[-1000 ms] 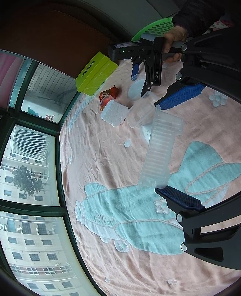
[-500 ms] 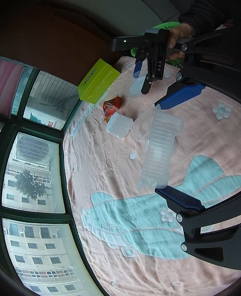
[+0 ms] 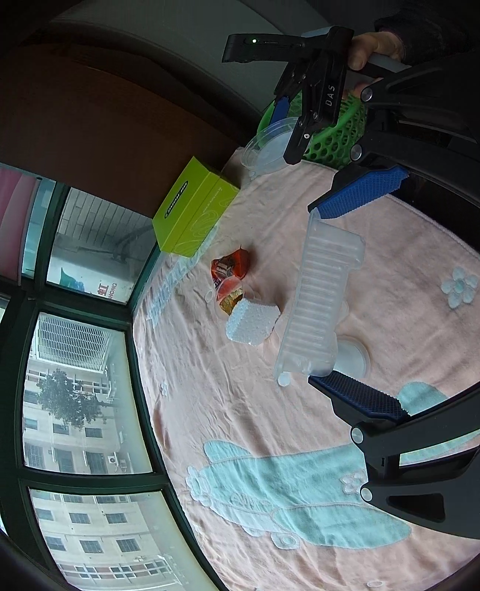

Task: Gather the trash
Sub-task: 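Carry the lid and tray over the green basket and open both tools to drop them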

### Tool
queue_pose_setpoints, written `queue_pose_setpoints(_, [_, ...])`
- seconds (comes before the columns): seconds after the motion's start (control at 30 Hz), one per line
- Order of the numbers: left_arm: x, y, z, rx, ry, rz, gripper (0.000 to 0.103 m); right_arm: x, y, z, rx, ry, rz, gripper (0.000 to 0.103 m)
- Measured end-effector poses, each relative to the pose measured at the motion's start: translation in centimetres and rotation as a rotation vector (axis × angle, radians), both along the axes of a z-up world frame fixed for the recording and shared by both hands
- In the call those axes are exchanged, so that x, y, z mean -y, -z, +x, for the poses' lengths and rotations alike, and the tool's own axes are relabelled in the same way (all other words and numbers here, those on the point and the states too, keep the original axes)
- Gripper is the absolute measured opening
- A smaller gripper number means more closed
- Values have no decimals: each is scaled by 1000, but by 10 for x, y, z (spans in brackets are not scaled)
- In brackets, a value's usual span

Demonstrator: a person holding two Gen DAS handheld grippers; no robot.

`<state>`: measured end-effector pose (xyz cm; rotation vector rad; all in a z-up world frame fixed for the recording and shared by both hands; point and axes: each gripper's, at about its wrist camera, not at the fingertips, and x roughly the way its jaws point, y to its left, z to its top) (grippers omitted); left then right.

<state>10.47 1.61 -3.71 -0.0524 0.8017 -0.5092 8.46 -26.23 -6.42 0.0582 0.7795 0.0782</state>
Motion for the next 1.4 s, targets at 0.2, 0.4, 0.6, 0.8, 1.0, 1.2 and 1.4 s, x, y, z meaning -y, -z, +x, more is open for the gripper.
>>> queue_pose_setpoints(0.2, [42,-6,-7,8,76,-12,81,36,-8,-33,18,93,-16,93])
queue_pose_setpoints(0.4, [84,-12,-14,12,153,-23,81,71,-8,-61,16,184,-21,93])
queue_pose_setpoints(0.6, [122,-16,-20,15,219,-33,81,108,-4,-85,12,274,-6,93])
queue_pose_setpoints(0.8, [151,-18,-24,15,265,-34,81,142,3,-100,0,343,39,93])
queue_pose_setpoints(1.0, [173,-22,-25,14,298,-41,81,162,7,-112,0,375,66,93])
queue_pose_setpoints(1.2, [192,-25,-27,7,330,-52,81,168,8,-117,6,387,73,96])
queue_pose_setpoints(1.4, [214,-24,-28,0,365,-55,81,173,5,-123,15,404,67,96])
